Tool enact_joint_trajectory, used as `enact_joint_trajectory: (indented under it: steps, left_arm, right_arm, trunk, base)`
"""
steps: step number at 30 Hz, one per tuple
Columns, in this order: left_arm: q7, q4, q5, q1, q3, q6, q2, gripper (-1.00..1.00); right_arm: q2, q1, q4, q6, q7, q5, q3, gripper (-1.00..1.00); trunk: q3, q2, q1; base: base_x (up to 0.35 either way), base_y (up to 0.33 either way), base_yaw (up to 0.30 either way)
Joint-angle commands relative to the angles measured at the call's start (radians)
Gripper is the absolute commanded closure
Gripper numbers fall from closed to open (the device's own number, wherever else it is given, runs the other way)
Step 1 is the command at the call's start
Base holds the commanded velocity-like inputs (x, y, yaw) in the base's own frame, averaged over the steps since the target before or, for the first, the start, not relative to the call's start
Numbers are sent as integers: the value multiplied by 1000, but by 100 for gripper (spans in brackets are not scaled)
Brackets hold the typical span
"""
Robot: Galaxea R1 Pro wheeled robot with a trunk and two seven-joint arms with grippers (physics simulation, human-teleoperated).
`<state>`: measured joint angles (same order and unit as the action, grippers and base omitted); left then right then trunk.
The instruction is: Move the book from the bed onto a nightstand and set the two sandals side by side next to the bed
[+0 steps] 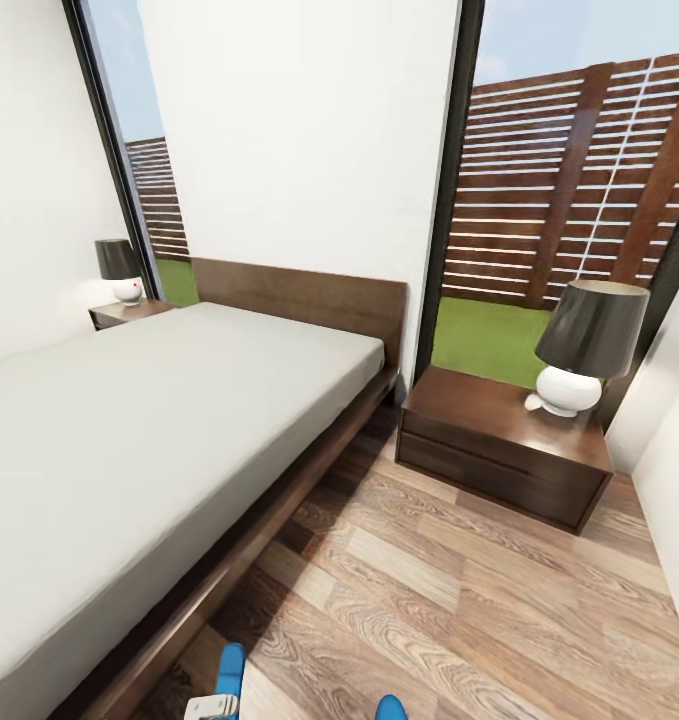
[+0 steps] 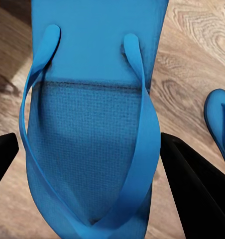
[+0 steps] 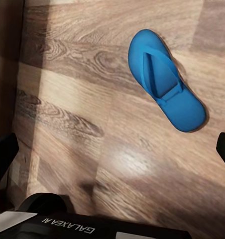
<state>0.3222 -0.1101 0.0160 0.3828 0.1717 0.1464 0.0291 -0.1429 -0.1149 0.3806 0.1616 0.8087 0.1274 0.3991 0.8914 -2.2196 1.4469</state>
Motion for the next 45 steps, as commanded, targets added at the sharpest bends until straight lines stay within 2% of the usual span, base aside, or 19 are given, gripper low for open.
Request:
enact_joint_trajectory:
  steps: [1,36,45]
  left_arm:
    - [5,1,2,1,6,2,0,100]
    - [5,3,2,1,6,4,0,100]
    - [5,3,2,1,6,4,0,100]
  right_arm:
    - [0,0,0,11,5,8,4,-100]
    - [0,-1,0,11,7,8,4,-100]
    - [0,0,0,11,7,8,4,-100]
  trunk:
    - [1,0,0]
    - [3,0,0]
    - [8,0,0]
  base:
    - [0,0,0]
    - [-21,-12,33]
    - [0,0,199]
